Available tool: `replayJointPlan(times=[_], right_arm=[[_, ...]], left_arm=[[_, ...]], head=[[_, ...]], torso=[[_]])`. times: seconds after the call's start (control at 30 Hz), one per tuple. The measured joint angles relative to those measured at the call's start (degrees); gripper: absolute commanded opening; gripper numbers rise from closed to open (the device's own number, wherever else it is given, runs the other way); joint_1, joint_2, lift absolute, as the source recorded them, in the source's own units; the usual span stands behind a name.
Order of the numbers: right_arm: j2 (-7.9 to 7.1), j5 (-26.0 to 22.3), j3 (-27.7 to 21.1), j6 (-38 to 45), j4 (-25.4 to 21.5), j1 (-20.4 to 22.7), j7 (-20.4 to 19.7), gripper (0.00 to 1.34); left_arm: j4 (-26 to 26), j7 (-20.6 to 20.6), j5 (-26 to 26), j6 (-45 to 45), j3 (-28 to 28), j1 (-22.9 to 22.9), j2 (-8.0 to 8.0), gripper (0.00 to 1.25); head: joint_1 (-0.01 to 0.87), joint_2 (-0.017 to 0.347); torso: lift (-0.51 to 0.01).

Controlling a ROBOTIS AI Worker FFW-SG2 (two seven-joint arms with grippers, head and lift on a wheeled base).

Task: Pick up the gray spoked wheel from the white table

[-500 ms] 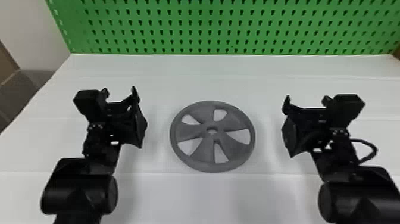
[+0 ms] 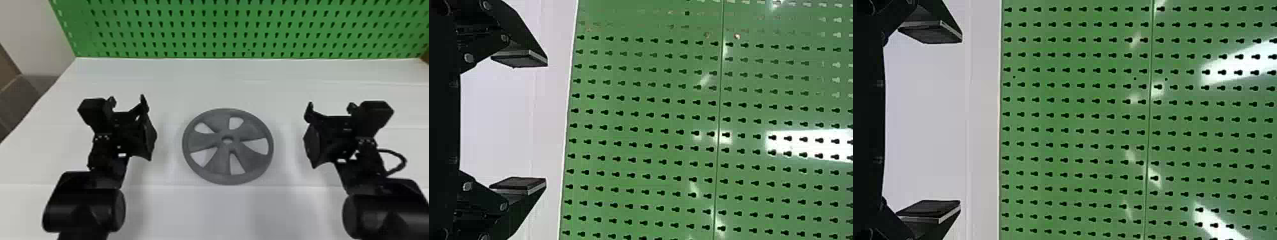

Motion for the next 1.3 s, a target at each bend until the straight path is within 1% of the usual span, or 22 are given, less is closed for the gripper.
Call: replayJointPlan(times=[0.27,0.4,0.5,0.73,0.83,1.1,1.3], right_arm=[[0.0,-0.2,0.3,1.1,-0.3,-0.3,0.0,1.21],[-0.03,-0.3,0.6,3.1,-1.1,-1.0,0.0,1.21],[-0.1,-0.3,0.8,6.2,-2.1,-1.9,0.0,1.21],[-0.8,0.0,2.0,14.1,-4.1,-5.6,0.0,1.21],[-0.73,0.4,2.2,16.7,-4.1,-7.5,0.0,1.21],[0.09,1.5,2.2,24.4,-3.7,-13.0,0.1,1.21],[-0.5,0.9,3.8,34.1,-4.5,-17.3,0.1,1.21]], left_arm=[[0.0,0.0,0.0,0.0,0.1,0.0,0.0,0.85],[0.0,0.0,0.0,0.0,0.1,-0.1,0.0,0.85],[0.0,0.0,0.0,0.0,0.1,-0.1,0.0,0.85],[0.0,0.0,-0.1,0.0,0.2,-0.1,0.0,0.85],[0.0,0.0,-0.1,0.0,0.2,-0.2,0.0,0.85],[0.0,0.0,-0.1,0.0,0.0,-0.2,0.0,0.85],[0.0,0.0,-0.1,0.0,0.2,-0.2,0.0,0.85]], head=[[0.782,0.057],[0.782,0.057],[0.782,0.057],[0.782,0.057],[0.782,0.057],[0.782,0.057],[0.782,0.057]], torso=[[-0.097],[-0.097],[-0.097],[-0.097],[-0.097],[-0.097],[-0.097]])
